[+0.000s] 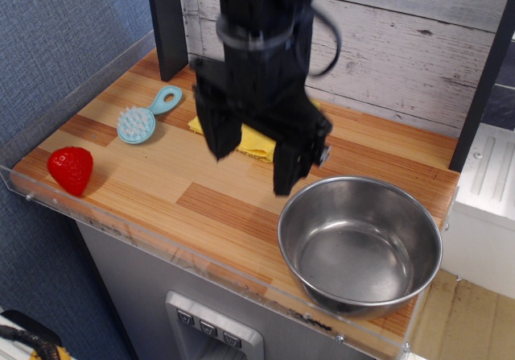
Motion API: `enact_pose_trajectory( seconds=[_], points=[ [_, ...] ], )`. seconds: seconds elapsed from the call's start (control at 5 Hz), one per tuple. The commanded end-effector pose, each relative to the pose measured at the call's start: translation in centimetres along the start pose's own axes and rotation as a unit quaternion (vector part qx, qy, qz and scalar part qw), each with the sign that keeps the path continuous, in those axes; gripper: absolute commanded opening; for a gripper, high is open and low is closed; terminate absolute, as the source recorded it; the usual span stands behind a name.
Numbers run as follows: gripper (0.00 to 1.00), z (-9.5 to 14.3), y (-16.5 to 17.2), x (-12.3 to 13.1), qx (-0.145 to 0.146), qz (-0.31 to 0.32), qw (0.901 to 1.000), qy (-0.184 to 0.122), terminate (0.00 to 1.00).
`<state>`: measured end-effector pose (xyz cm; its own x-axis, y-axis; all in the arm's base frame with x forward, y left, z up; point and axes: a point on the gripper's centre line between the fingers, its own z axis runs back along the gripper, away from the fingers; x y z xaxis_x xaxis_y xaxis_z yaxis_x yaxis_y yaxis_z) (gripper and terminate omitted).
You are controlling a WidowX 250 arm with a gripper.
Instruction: Move the bowl onto the yellow cloth
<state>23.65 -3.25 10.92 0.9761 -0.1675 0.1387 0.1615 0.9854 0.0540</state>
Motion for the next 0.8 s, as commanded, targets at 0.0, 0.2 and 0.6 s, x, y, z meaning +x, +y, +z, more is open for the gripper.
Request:
enact_pose_trajectory(
  seconds=[0.0, 0.2, 0.6],
  points=[
    [1.0, -3.1, -0.2, 1.1, -0.034, 0.018, 0.9992, -0.013, 0.0],
    [1.0, -4.5, -0.8, 1.2, -0.051, 0.016, 0.9986, -0.008, 0.0],
    [1.0, -6.8, -2.0, 1.3, -0.058, 0.004, 0.9983, 0.01, 0.0]
  ],
)
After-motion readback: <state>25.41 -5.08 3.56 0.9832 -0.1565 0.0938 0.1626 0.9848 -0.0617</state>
